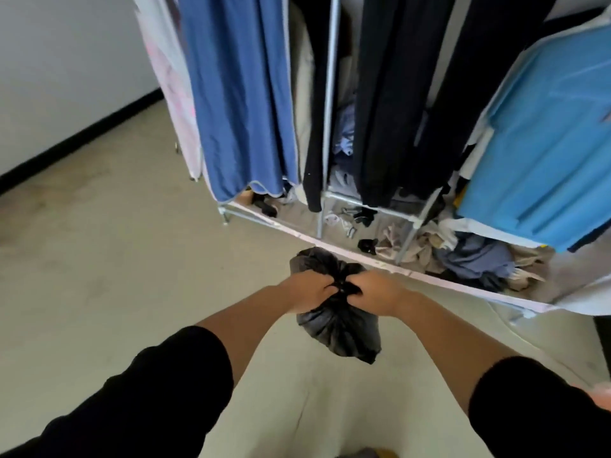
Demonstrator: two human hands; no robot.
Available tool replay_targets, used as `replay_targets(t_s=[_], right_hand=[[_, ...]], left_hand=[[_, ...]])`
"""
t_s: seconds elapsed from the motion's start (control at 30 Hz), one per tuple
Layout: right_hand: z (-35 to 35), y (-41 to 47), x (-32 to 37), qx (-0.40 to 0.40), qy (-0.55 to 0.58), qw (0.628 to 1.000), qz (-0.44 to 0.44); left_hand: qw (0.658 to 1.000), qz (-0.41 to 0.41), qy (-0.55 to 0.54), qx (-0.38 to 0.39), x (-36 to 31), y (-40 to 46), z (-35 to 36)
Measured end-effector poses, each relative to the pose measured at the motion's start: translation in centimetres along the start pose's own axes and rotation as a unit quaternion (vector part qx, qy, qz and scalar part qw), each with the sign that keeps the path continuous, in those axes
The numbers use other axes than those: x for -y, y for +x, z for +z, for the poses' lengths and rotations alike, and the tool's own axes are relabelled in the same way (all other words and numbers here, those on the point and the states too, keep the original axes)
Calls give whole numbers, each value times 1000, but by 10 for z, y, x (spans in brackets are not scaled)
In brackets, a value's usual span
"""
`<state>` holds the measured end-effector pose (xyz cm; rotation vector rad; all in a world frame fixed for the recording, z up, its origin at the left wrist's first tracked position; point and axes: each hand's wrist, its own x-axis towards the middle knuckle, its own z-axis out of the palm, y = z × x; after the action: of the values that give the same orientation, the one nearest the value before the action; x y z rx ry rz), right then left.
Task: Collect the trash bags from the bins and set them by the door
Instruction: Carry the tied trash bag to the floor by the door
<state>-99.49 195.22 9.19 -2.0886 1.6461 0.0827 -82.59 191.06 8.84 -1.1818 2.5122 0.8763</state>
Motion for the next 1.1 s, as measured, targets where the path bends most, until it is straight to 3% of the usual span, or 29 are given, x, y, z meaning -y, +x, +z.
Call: replay_targets(t_s=[0.3, 0.5, 0.77, 1.1], right_hand=[[34, 128, 220, 75, -25, 986, -146], [49, 206, 326, 135, -63, 961, -232], [39, 323, 378, 163, -84, 938, -295], [-43, 545, 407, 154, -130, 918, -342]], left_hand=[[986, -149, -35, -66, 196, -165, -22], [961, -241, -81, -110, 289, -232, -27], [941, -295, -121, -118, 390, -223, -67], [920, -322, -146, -168, 531, -138, -204]])
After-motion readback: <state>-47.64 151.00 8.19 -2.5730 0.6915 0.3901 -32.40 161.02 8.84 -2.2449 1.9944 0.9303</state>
